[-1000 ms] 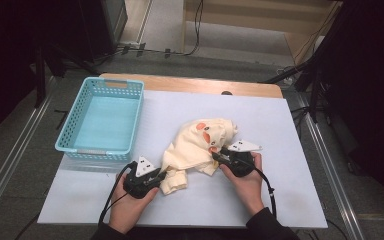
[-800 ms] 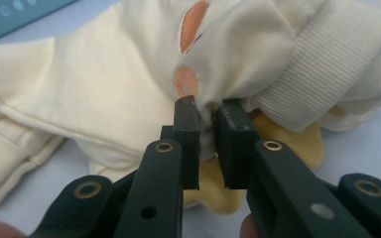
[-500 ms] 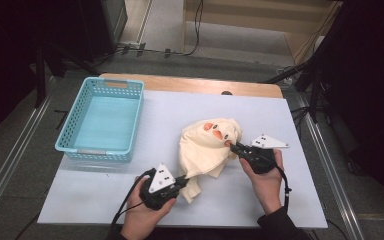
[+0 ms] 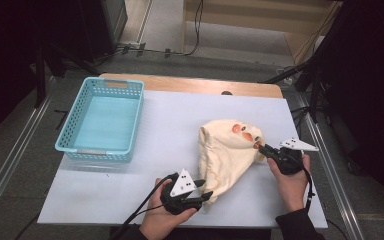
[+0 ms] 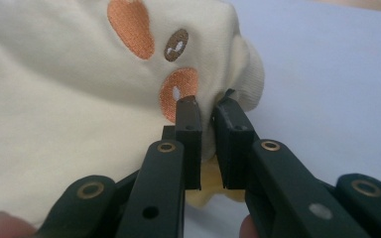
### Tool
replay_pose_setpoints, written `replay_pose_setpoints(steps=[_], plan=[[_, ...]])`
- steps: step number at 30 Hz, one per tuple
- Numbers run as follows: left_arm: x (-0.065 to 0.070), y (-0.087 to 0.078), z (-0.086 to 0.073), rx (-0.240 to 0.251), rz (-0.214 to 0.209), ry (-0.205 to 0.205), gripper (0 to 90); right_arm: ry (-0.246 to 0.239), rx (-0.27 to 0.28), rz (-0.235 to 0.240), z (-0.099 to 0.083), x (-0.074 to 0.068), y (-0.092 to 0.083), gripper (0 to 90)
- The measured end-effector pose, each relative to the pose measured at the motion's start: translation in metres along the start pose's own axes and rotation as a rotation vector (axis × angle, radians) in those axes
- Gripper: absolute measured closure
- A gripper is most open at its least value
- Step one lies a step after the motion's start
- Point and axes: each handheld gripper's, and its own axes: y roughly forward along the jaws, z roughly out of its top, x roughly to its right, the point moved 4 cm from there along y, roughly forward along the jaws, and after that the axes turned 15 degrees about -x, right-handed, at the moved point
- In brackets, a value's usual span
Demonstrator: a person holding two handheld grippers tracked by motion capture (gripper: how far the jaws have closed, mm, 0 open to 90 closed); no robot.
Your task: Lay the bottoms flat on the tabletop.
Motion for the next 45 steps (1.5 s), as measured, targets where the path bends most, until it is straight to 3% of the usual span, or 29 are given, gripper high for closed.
replay_pose_setpoints(steps=[3,9,11,12,14,16,18,25,28,31,34,38,41,45], plan=[[-0.011,-0.01,-0.009,0.012,0.005,-0.033,46.6,0.034,-0.004,-0.031,-0.005,0.016,-0.002,79.8],[-0.031,-0.026,-0.016,0.019,0.05,-0.081,25.3,0.099,-0.011,-0.092,-0.016,0.043,-0.007,79.4],[-0.036,-0.03,-0.016,0.023,0.064,-0.093,17.4,0.129,-0.01,-0.115,-0.018,0.046,-0.008,73.1],[-0.037,-0.031,-0.017,0.024,0.056,-0.096,14.8,0.154,0.0,-0.142,-0.017,0.046,-0.01,64.2],[-0.04,-0.034,-0.017,0.026,0.057,-0.095,11.0,0.17,0.021,-0.152,-0.014,0.044,-0.014,51.7],[-0.042,-0.036,-0.018,0.032,0.043,-0.098,4.8,0.151,0.052,-0.093,-0.007,0.035,-0.018,45.7],[-0.043,-0.036,-0.018,0.037,0.044,-0.101,0.0,0.09,0.056,-0.024,0.002,0.018,-0.019,39.1],[-0.042,-0.034,-0.019,0.029,0.05,-0.093,0.0,-0.026,0.04,0.078,0.028,-0.046,-0.003,21.4],[-0.043,-0.031,-0.02,0.005,0.058,-0.096,0.0,-0.045,0.029,0.092,0.035,-0.071,0.013,11.1],[-0.044,-0.029,-0.021,-0.005,0.063,-0.1,0.0,-0.045,0.025,0.098,0.04,-0.087,0.025,0.0],[-0.045,-0.028,-0.022,-0.015,0.066,-0.102,0.0,-0.037,-0.022,0.11,0.039,-0.1,0.043,0.0],[-0.047,-0.026,-0.024,-0.027,0.065,-0.115,0.0,-0.047,-0.145,0.101,0.031,-0.12,0.067,0.0],[-0.047,-0.025,-0.025,-0.033,0.066,-0.119,0.0,-0.077,-0.186,0.074,0.028,-0.129,0.073,0.0],[-0.047,-0.023,-0.025,-0.047,0.065,-0.117,0.0,-0.083,-0.231,0.087,0.026,-0.129,0.076,0.0]])
